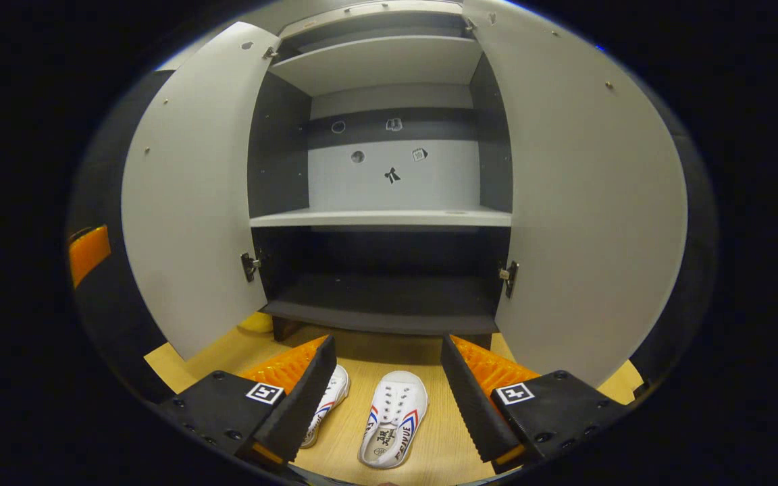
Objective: Grab one shoe with the right hand and put it into the shoe cabinet, grab the other shoe with the left hand and put it into the shoe cabinet; then close the right door with the right hand and the left door with the left hand.
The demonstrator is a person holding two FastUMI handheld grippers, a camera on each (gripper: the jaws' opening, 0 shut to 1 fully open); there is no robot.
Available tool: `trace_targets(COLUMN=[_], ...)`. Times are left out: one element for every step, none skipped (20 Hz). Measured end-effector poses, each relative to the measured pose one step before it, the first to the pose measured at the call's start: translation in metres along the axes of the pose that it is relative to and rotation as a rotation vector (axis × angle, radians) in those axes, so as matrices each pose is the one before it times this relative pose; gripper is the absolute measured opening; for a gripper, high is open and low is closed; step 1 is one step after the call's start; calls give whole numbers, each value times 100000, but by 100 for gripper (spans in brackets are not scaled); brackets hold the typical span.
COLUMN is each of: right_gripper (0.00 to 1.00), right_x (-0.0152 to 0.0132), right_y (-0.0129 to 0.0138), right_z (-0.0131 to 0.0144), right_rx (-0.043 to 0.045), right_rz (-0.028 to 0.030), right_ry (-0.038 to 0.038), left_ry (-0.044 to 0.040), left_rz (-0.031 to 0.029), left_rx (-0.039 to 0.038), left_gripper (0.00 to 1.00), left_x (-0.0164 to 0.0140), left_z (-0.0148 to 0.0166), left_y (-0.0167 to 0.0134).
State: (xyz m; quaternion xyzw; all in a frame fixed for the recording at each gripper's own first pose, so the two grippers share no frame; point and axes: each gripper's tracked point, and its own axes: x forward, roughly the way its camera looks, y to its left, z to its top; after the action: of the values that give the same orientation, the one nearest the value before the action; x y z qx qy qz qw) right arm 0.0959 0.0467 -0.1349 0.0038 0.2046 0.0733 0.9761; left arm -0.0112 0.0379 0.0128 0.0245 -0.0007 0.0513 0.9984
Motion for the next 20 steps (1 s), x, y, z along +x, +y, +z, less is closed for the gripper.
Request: trace_targets(right_gripper=[98,97,98,98,98,98,98,98,98,98,98,98,98,98,98,96,95,96,96,96], right_x=[715,512,786,749,725,582,582,490,478,506,594,580,496,486,448,365,380,251,332,229], right_y=[211,266,275,213,165,157,212,197,264,220,103,80,87,81,193,331,217,132,79,71], right_z=[-859,-970,-898,-765,-796,-797,-630,-662,-736,-673,-788,-784,-801,-617,-758,-612,-679,-472,-523,-361], right_rx=[-288,-183,92,49,-6,-84,28,178,-22,-181,-558,-633,-587,-431,-193,374,930,1114,1275,1572], right_rz=[617,1278,765,675,435,482,694,798,1150,788,559,252,116,301,671,1366,1055,623,291,396], right_ry=[2756,2798,2874,2717,2413,2785,2429,2584,2662,2715,2743,2968,2982,2594,2724,2774,2410,2018,2040,1853], left_ry=[476,458,578,605,517,417,215,186,85,-48,233,262,473,552,414,269,123,214,311,291], left_rz=[669,515,501,428,376,312,228,227,189,236,236,199,149,208,241,304,318,334,347,306], left_rx=[134,17,42,72,78,79,100,115,63,47,156,35,-32,-3,16,47,85,82,41,-53], left_gripper=[94,94,94,94,94,94,94,94,94,93,93,93,93,93,93,93,93,93,93,93], left_x=[86,47,122,130,143,35,145,45,28,67,119,-13,57,-6,69,41,-5,-37,-55,-74], left_z=[-82,-195,-143,-228,-98,-120,-33,-27,-64,46,-52,-176,-157,-237,-64,-121,-22,-139,-81,-148], left_y=[178,114,103,100,101,4,47,7,4,79,7,47,-3,35,61,83,95,82,93,82])
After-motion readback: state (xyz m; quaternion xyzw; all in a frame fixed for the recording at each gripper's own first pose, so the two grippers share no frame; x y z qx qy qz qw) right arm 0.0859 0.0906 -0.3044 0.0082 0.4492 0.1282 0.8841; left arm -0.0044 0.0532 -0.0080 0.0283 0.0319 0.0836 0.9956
